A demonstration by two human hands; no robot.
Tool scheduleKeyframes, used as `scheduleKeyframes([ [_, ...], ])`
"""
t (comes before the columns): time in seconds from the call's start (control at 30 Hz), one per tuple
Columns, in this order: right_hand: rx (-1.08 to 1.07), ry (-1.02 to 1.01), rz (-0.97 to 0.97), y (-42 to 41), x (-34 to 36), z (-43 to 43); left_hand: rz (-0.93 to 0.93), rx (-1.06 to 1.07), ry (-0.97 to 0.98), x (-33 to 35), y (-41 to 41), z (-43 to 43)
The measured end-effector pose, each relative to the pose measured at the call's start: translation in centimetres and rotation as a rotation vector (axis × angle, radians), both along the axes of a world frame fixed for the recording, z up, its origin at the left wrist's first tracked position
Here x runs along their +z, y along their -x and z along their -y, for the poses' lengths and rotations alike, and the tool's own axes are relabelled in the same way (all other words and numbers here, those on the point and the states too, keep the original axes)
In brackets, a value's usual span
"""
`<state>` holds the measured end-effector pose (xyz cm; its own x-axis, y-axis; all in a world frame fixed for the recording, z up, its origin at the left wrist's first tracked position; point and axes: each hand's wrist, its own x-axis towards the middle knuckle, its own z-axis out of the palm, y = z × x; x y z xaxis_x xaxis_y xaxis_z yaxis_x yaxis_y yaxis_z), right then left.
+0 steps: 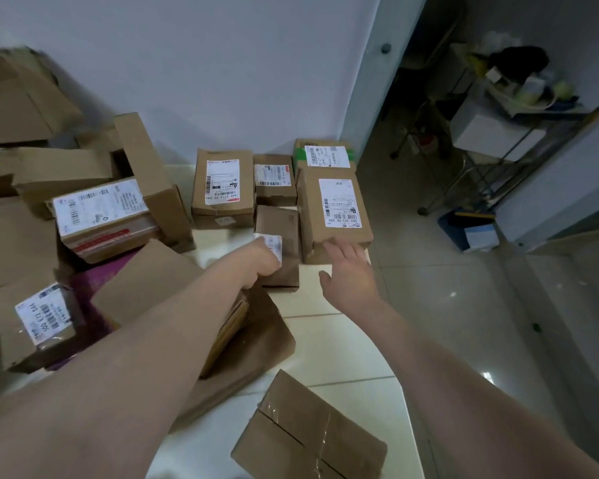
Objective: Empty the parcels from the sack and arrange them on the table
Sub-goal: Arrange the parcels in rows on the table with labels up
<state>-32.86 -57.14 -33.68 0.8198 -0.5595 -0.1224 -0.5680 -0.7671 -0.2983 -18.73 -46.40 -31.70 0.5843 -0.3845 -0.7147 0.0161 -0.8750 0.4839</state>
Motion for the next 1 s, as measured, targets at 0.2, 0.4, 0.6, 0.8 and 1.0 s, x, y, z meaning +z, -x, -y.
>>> scheduleKeyframes([
  [0.2, -0.051, -0.047, -0.033, 0.6, -2.1, -0.9, 0.066, -0.272, -0.085, -1.1, 0.3, 1.9],
  [0.4, 0.002, -0.028, 0.057, 1.1, -2.7, -1.0, 0.207, -0.375, -0.425, -1.7, 1.1, 2.6],
  [0.6, 0.056, -0.256, 0.049, 3.9, -3.7, -2.2, 0.256, -0.492, -0.335, -1.0, 2.5, 2.0],
  [0.8, -0.018, -0.693, -0.405, 6.6, -2.4, -3.8, 0.337, -0.631, -0.229, 0.6, 2.9, -0.7],
  [1.0, 0.312, -0.464, -0.866, 10.9, -1.8, -6.1, 0.487, -0.807, -0.230, 1.1, 8.2, -3.5],
])
